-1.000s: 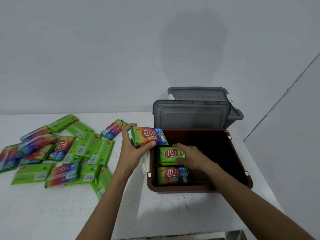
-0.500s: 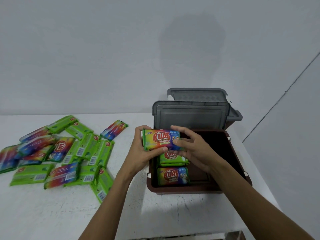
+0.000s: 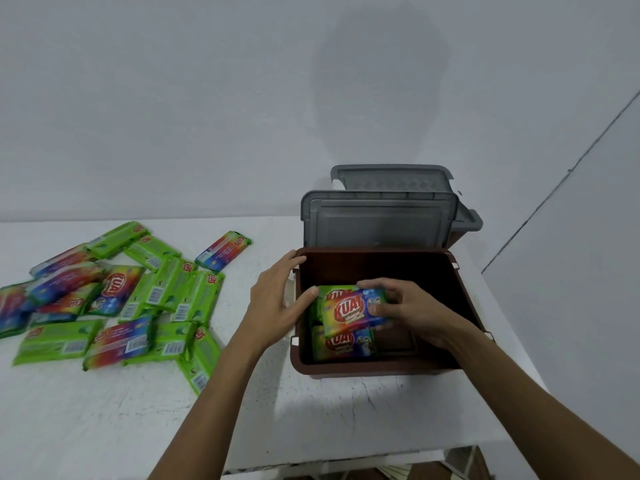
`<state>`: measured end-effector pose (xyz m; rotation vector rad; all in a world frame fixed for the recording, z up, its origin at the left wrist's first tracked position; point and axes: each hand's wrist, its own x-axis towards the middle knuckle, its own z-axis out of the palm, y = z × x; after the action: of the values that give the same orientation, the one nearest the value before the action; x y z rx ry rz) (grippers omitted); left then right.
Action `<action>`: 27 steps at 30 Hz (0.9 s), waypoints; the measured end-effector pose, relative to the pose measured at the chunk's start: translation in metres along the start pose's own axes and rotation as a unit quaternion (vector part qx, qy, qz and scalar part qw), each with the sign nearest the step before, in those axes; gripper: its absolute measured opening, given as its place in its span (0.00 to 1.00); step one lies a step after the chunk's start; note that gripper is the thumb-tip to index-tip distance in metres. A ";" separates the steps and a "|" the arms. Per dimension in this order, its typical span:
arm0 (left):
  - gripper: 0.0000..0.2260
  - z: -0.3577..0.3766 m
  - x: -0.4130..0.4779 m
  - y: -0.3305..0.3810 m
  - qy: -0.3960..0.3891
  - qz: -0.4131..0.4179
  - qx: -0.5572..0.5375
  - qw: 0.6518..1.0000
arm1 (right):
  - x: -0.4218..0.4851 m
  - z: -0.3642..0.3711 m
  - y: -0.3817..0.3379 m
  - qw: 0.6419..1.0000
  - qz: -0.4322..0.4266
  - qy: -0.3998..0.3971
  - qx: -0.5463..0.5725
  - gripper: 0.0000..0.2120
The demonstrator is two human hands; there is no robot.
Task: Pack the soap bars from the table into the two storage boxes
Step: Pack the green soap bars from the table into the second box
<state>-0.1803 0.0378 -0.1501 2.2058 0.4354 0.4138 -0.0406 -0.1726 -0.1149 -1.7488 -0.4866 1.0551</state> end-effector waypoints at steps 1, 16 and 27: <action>0.27 0.001 0.001 -0.002 -0.001 0.002 0.002 1.000 | 0.002 0.003 0.003 1.000 0.011 -0.008 -0.016 0.19; 0.20 0.007 -0.001 -0.009 0.013 0.009 -0.033 0.999 | 0.030 0.020 0.034 0.918 0.039 -0.005 -0.393 0.25; 0.20 0.007 -0.001 -0.010 0.014 0.010 -0.039 0.999 | 0.027 0.006 0.021 0.930 0.037 0.008 -0.366 0.11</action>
<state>-0.1793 0.0382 -0.1622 2.1315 0.4066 0.4662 -0.0340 -0.1591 -0.1455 -2.4391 -0.8906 0.9725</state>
